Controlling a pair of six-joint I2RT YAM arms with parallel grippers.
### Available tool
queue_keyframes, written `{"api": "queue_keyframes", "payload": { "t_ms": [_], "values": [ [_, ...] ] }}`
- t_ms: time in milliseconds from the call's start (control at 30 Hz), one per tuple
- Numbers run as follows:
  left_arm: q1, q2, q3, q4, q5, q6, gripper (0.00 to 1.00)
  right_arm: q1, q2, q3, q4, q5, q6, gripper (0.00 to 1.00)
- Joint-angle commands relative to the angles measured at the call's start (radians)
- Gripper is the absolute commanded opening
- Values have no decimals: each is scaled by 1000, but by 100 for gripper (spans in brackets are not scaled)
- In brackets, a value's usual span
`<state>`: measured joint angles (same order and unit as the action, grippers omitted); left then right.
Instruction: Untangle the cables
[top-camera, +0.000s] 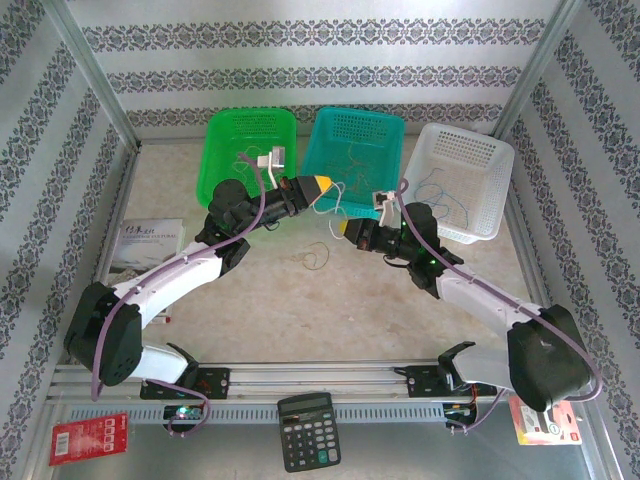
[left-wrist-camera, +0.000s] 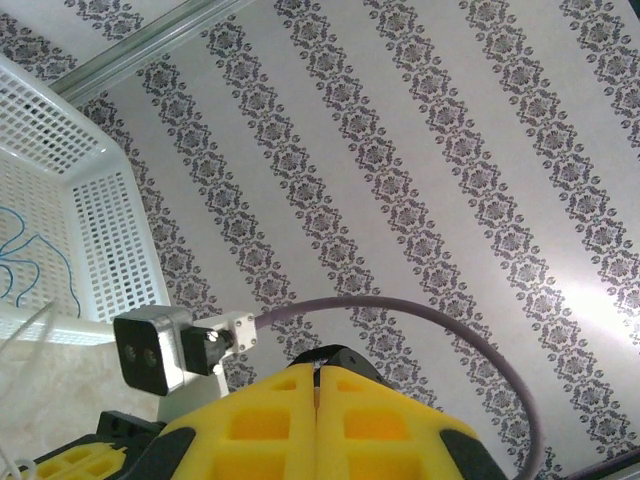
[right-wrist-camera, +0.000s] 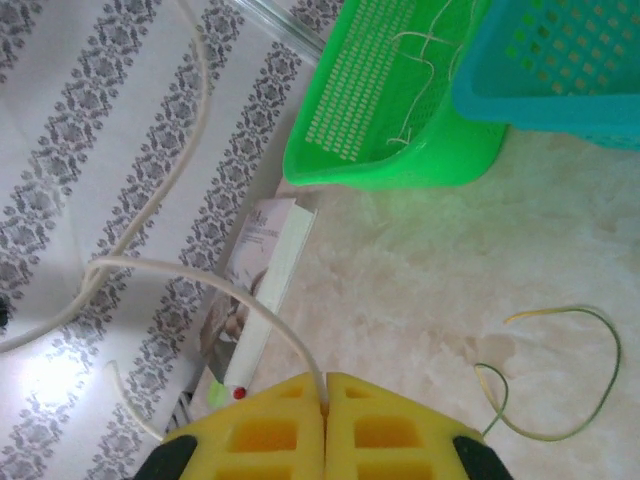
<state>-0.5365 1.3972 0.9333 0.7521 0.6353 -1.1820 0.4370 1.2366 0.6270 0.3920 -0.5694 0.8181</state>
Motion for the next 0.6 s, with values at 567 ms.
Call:
{"api": "queue_keyframes", "payload": {
  "t_ms": [567],
  "values": [
    [167, 59, 399, -36, -4, 33, 0, 28, 101, -102, 5, 187, -48, 0]
  ]
}}
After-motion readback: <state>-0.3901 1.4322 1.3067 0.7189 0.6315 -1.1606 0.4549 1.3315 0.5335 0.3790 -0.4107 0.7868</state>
